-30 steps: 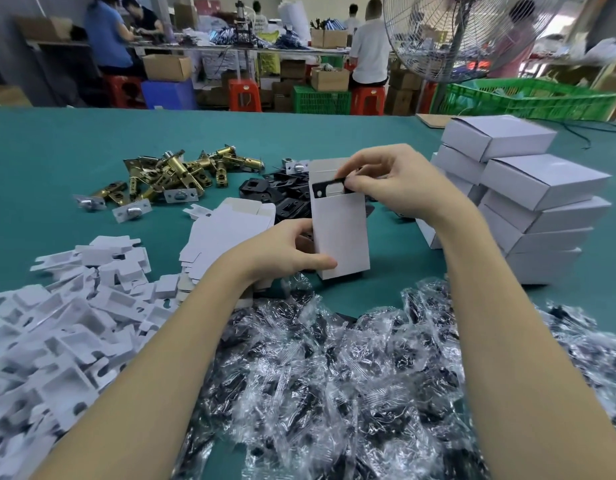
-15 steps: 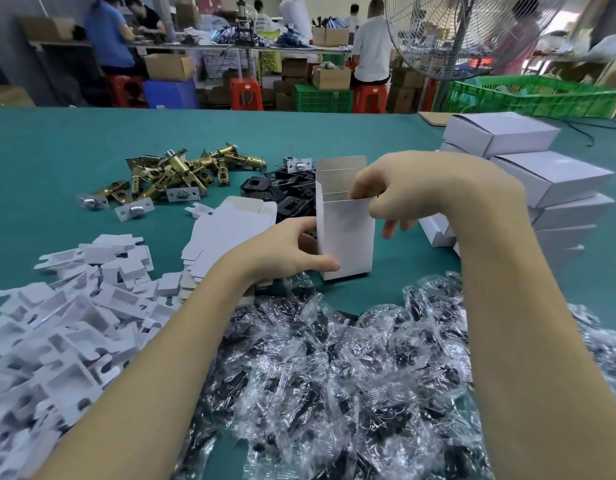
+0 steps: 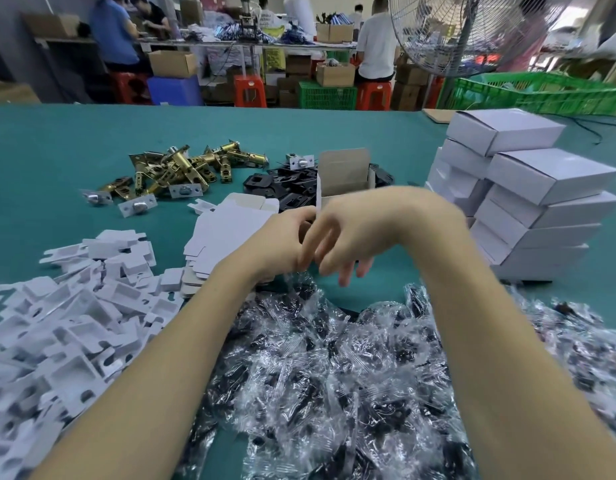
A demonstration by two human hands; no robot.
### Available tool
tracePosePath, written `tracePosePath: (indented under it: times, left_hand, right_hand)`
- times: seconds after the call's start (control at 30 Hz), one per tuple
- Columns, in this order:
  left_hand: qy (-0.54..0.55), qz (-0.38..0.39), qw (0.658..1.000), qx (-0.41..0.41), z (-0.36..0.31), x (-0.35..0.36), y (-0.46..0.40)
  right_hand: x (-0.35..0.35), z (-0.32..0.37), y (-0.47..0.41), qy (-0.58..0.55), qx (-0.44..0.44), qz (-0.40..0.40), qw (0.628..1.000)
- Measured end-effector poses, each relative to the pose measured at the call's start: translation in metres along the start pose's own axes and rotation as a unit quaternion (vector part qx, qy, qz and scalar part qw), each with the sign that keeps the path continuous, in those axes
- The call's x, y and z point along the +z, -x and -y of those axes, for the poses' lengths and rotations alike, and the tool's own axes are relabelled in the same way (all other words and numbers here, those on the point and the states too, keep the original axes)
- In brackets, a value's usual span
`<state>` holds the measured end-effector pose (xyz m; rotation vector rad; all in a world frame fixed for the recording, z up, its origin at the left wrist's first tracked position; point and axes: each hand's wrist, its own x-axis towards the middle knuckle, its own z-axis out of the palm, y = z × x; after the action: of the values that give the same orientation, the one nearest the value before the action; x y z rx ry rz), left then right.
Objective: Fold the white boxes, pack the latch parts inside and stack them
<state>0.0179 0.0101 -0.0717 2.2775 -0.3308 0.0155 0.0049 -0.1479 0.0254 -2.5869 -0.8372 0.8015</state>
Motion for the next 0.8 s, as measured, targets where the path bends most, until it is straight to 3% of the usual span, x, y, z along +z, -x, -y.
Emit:
tracePosePath:
  times: [0.13, 0.47, 0.63, 0.8]
  left_hand:
    - [0.018, -0.005, 1.000, -0.015, 0.006, -0.001, -0.001]
    - [0.025, -0.003, 1.000, -0.011, 0.006, -0.004, -0.001]
    - [0.007, -0.005, 1.000, -0.011, 0.008, -0.006, -0.001]
    - [-0.018, -0.022, 1.000, 0.000, 0.012, -0.004, -0.004]
  right_hand:
    - [0.026, 0.010, -0.023, 0.034, 0.029, 0.062, 0.997]
    - [0.017, -0.001, -0.017, 0.027, 0.025, -0.001, 0.999]
    - [-0.013, -0.020, 0.010, -0.082, -0.049, -0.105, 0.990]
    - [-0.020, -0.028, 0.028, -0.192, -0.101, -0.099, 0.971]
